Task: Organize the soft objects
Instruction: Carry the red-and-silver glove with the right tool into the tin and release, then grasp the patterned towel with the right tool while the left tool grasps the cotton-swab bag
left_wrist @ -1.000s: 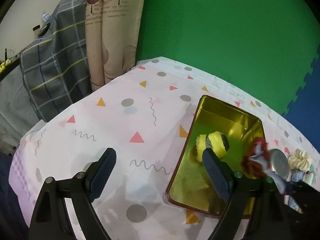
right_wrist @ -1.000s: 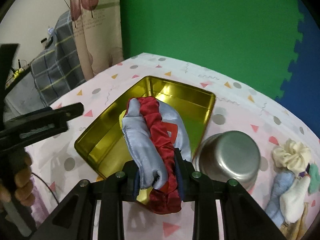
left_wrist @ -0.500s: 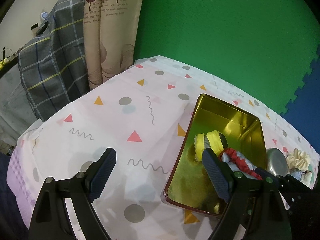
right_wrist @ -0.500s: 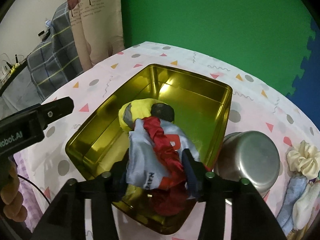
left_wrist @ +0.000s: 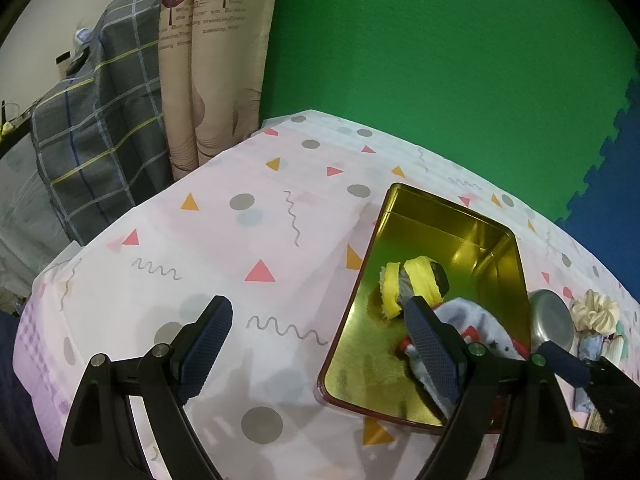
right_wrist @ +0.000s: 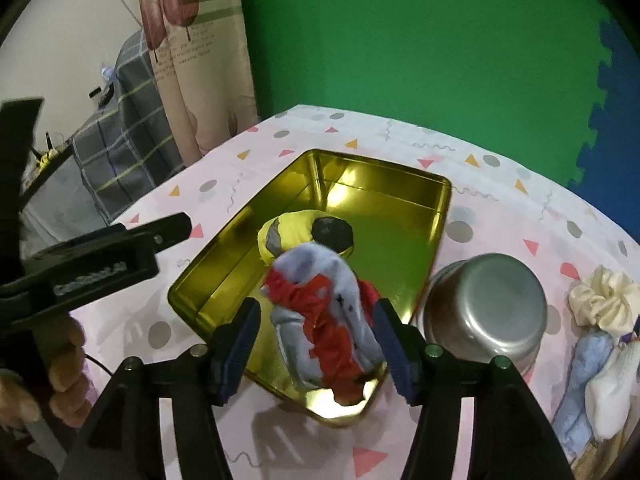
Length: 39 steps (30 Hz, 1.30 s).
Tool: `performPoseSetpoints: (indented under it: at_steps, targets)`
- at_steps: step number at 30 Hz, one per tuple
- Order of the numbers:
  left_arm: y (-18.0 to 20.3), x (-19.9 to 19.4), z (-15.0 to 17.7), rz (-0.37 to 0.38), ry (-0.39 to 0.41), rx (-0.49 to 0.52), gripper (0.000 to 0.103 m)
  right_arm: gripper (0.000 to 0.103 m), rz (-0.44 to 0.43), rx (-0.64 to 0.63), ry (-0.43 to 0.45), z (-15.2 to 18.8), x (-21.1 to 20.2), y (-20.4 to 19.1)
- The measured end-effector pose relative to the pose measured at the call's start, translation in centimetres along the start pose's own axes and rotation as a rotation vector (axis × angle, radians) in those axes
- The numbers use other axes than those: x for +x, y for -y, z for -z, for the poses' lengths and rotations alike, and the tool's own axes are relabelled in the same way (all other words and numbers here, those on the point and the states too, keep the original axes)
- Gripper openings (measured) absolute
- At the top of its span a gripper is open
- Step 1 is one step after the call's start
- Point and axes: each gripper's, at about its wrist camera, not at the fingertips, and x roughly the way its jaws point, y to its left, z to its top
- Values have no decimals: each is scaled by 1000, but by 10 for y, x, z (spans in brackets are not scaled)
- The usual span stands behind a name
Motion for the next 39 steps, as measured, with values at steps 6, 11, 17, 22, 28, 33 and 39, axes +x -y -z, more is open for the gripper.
performPoseSetpoints:
  at_steps: [6,11,17,22,28,33,39]
  targets:
    - [13,-2,4,7,1,45,86,60,48,54,29,12,-29,28]
    - [27,-4,8,26,2,86,86,60,139,112,53,28,-61,70]
    - [46,-8,15,61,-8,132,86,60,298,194,60,58,-100,134]
    - [64,-12,22,66,0,197,86,60,424,253,38,88,-123,183]
    - [91,-19,33,107,-4,284,86,60,508,319,-21,123,-127,231]
    - [116,-26,47,139,0,365,87,60,502,337,-44,138,-117,254]
    - [152,-37,66,242,-35,450,87,63,495,348,-30,149,-112,270]
